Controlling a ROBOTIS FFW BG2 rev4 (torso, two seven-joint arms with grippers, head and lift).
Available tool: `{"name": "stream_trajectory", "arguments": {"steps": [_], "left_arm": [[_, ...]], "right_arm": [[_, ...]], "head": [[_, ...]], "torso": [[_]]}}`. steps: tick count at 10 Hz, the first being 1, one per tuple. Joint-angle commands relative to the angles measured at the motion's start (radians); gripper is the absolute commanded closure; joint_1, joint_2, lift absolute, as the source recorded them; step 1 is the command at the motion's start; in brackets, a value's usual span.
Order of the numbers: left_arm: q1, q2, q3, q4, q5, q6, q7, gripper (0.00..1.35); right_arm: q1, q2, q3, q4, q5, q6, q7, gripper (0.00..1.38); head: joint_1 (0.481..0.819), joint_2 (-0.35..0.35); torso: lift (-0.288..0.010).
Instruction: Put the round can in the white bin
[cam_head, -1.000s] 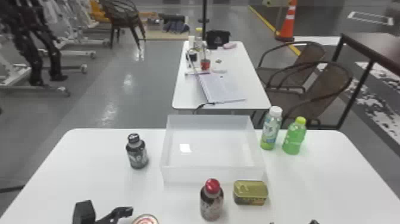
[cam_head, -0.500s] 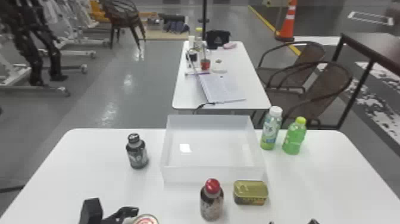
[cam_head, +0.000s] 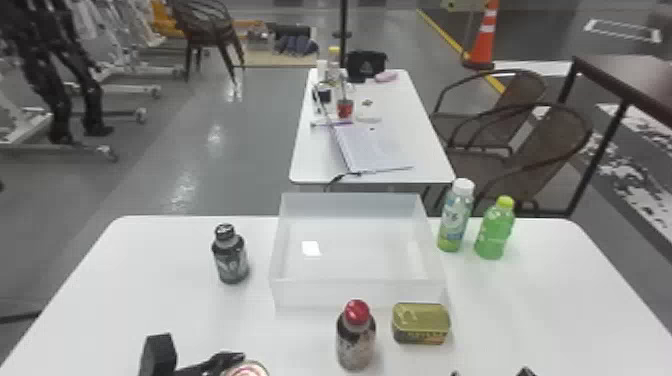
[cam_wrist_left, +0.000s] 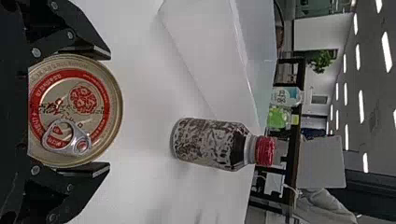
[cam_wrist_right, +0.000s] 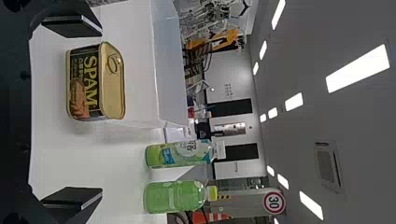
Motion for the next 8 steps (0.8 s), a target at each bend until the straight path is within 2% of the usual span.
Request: {"name": "stream_trajectory", "arguments": {"steps": [1, 4, 7, 8], "left_arm": [[0.0, -0.004, 0.0, 0.009, 0.004, 0.004, -0.002, 0.63], [0.004, -0.011, 0.011, -0.017, -0.028, 0.011, -0.002, 0.69], [0.007, -0.011, 0.036, -0.137, -0.051, 0.083, 0.033, 0.74], [-0.003, -0.002, 0.031, -0.177, -0.053, 0.114, 0.042, 0.74]], "right_arm": [[-0.001, 0.002, 0.0, 0.001, 0.001, -0.002, 0.0, 0.09], [0.002, 0.002, 0.0, 0.001, 0.001, -0.002, 0.0, 0.09], [0.007, 0.002, -0.002, -0.001, -0.002, -0.002, 0.0, 0.09], [0.008, 0.0, -0.002, -0.002, -0.002, -0.002, 0.0, 0.09]], "head": [[0.549, 0.0], [0.549, 0.0], [0.549, 0.0], [0.549, 0.0]], "torso": [[-0.1], [-0.1], [-0.1], [-0.1]]}}
